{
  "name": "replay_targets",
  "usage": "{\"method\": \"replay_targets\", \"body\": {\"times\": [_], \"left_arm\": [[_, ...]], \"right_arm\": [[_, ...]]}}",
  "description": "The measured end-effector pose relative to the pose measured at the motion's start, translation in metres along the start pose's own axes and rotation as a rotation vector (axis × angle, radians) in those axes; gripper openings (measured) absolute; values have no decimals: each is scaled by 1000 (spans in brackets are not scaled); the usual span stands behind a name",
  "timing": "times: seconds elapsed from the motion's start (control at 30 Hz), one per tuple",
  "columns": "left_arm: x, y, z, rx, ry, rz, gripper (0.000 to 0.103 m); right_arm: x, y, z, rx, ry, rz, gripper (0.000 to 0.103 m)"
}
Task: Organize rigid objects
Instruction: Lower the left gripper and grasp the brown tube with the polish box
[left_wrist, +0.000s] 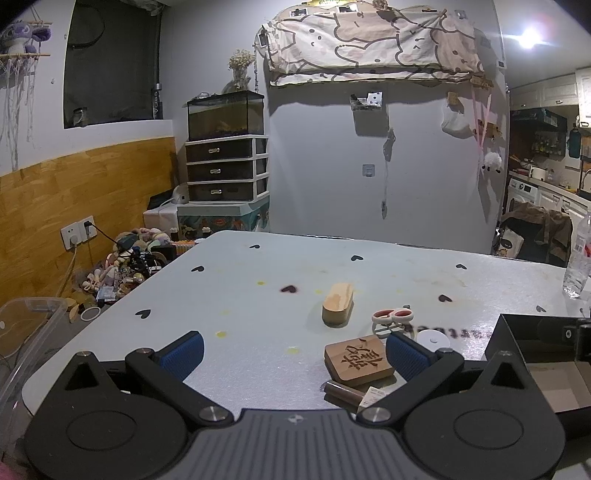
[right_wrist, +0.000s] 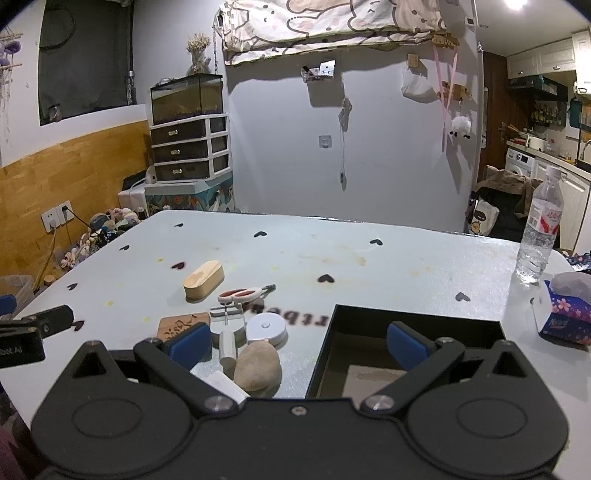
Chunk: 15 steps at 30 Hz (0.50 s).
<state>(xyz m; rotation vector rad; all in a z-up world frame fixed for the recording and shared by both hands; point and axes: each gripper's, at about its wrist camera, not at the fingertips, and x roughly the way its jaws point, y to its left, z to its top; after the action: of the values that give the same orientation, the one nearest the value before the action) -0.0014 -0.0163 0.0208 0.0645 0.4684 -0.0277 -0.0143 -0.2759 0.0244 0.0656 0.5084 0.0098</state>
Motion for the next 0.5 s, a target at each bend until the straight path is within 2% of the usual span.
{"method": "replay_targets", "body": {"times": [0.17, 0.3, 0.5], "left_arm": [[1, -16, 8, -3, -4, -7, 103], [5, -18, 8, -10, -23, -8, 103], [10, -14, 7, -26, -43, -21, 103]], "right_arm": [[0, -6, 1, 11, -28, -10, 103], [-2, -21, 3, 39, -67, -54, 103], [-4, -49, 0, 78, -76, -122, 103]]}}
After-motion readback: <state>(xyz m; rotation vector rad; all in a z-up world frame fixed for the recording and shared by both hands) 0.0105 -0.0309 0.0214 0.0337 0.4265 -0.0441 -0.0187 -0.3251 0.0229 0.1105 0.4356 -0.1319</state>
